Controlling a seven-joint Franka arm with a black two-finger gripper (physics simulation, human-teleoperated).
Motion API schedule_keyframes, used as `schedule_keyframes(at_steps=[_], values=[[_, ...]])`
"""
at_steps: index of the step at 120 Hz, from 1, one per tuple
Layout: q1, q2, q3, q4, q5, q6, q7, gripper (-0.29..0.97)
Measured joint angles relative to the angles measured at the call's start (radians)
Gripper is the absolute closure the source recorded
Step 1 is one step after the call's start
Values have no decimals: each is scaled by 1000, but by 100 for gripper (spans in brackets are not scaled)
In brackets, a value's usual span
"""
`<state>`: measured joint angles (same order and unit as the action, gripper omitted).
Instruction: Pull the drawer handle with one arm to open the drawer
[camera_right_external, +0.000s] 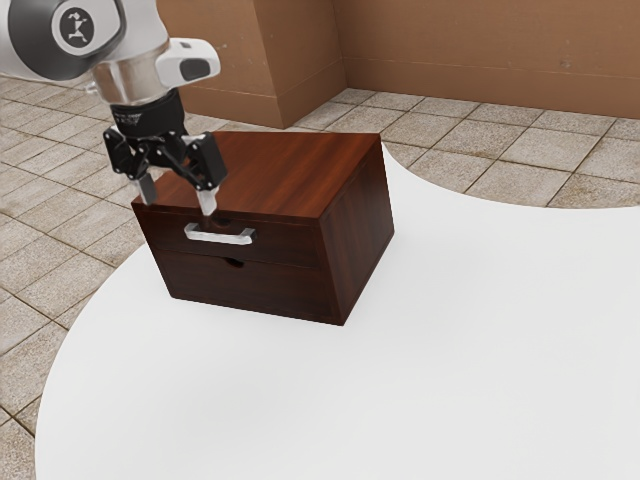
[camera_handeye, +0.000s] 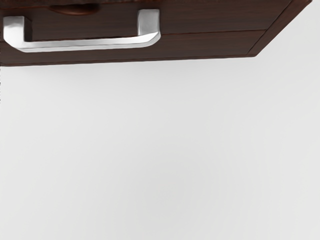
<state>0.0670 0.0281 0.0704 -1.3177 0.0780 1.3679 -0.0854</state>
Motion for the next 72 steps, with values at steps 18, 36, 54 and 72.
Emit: schedule_keyframes(at_steps=[18, 36, 54, 72], values=[[-19, 0, 0, 1, 0, 19, -8, 0], [-54, -1, 4, 0, -7, 27, -13, 0], [-84, -19, 18, 193, -40, -25, -59, 0], [-90, -26, 13, 220, -51, -61, -305, 0]])
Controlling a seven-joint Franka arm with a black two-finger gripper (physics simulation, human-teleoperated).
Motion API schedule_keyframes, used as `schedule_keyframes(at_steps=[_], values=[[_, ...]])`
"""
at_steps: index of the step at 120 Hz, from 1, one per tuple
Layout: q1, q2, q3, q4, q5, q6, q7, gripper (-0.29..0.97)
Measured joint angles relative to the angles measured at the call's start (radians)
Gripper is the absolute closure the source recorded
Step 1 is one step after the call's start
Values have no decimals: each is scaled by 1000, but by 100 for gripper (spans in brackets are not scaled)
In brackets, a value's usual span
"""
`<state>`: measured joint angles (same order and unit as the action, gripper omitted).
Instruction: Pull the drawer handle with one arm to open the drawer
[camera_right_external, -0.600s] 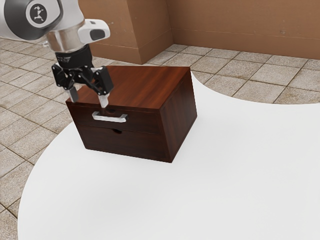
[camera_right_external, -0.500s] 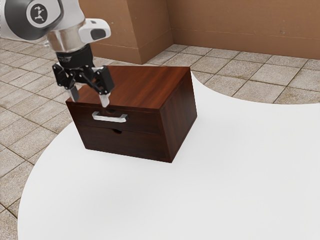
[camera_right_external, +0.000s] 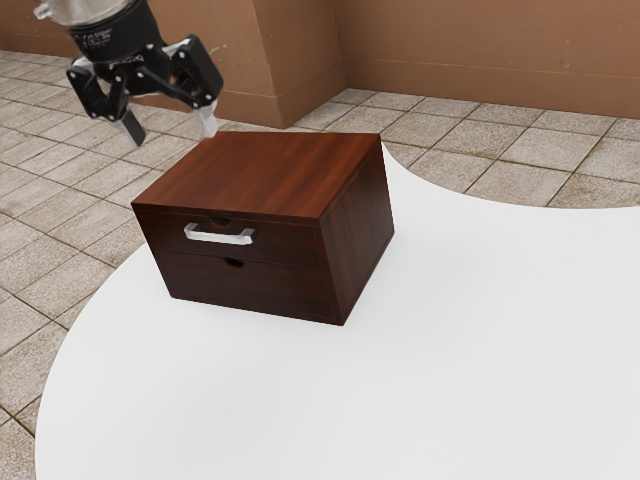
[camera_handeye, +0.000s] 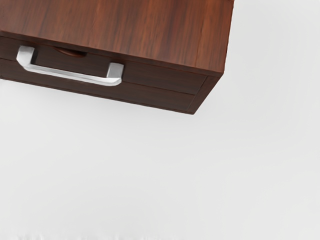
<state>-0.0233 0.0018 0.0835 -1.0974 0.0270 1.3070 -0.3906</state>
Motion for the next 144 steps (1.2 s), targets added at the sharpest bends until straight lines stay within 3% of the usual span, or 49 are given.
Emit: schedule_keyframes(at_steps=[40, 57, 79, 122, 144], values=[[-13, -10, -3, -45, -16, 36, -486, 0], [27, -168, 20, -390, 21, 201, -615, 0], [52, -226, 102, -601, 35, 412, -738, 0], [53, -238, 158, -830, 35, 784, -885, 0], [53, -233, 160, -868, 27, 892, -933, 15]])
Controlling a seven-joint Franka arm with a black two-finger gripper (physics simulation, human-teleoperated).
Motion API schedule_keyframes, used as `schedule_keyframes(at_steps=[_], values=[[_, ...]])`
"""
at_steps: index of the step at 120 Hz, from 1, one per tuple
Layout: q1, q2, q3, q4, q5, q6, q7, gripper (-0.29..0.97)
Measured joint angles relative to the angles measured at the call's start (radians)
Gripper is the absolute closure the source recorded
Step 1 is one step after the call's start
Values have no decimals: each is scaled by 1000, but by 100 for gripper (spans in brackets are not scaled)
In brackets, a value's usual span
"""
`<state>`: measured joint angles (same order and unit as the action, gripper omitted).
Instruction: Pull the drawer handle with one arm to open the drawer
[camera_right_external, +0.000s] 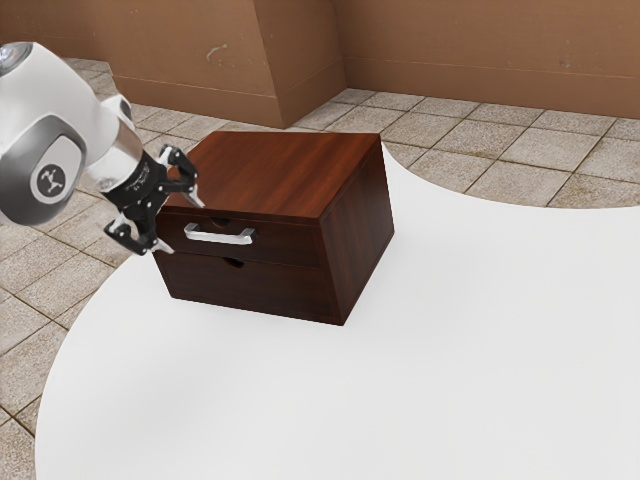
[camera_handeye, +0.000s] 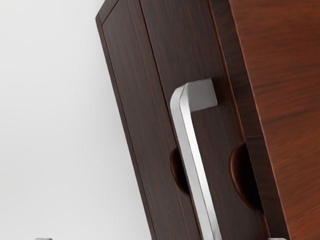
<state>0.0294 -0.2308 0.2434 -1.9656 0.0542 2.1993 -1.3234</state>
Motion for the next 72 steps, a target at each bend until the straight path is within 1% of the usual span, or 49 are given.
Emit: schedule_keyframes(at_steps=[12, 27, 72], values=[[0, 5, 0, -18, -2, 44, -20, 22], [2, 18, 8, -40, -9, 90, -42, 27], [2, 42, 10, -73, -30, 172, -86, 31]])
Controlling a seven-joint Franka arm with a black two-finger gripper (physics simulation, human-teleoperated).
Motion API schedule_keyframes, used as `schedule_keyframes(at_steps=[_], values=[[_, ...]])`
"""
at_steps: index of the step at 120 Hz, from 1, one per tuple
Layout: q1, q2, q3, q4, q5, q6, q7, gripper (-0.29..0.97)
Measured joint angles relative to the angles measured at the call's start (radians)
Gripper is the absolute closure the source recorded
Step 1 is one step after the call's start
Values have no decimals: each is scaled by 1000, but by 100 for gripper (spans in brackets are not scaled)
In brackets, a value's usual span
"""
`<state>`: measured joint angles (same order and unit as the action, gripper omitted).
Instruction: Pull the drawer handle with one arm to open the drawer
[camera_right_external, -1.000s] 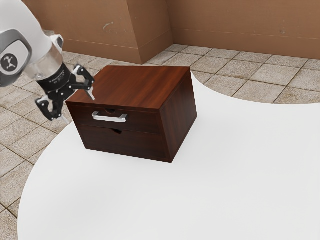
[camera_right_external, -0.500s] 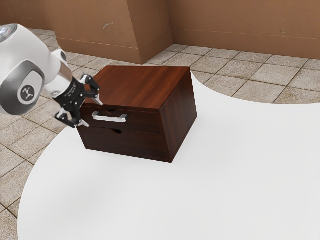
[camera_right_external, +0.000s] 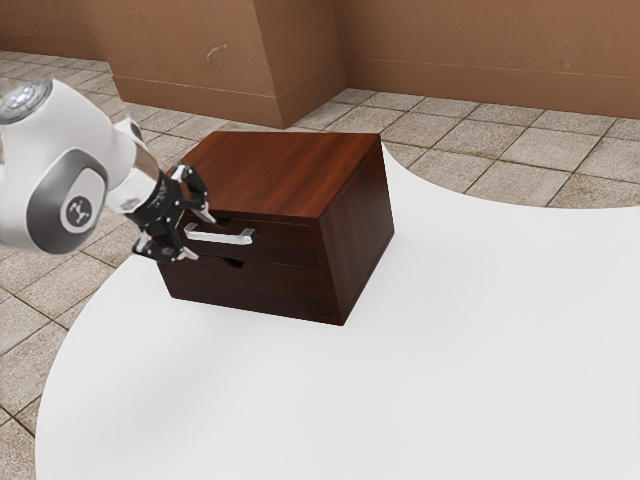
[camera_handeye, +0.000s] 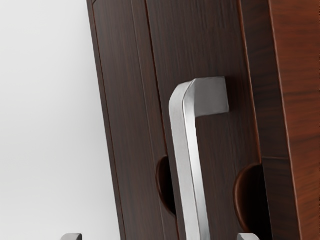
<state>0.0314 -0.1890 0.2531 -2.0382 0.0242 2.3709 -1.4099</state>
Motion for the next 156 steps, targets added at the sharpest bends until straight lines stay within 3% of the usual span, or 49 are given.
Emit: schedule_keyframes(at_steps=[110, 156], values=[[3, 53, 0, -30, -19, 111, -39, 33], [2, 40, 2, -40, -21, 113, -43, 70]])
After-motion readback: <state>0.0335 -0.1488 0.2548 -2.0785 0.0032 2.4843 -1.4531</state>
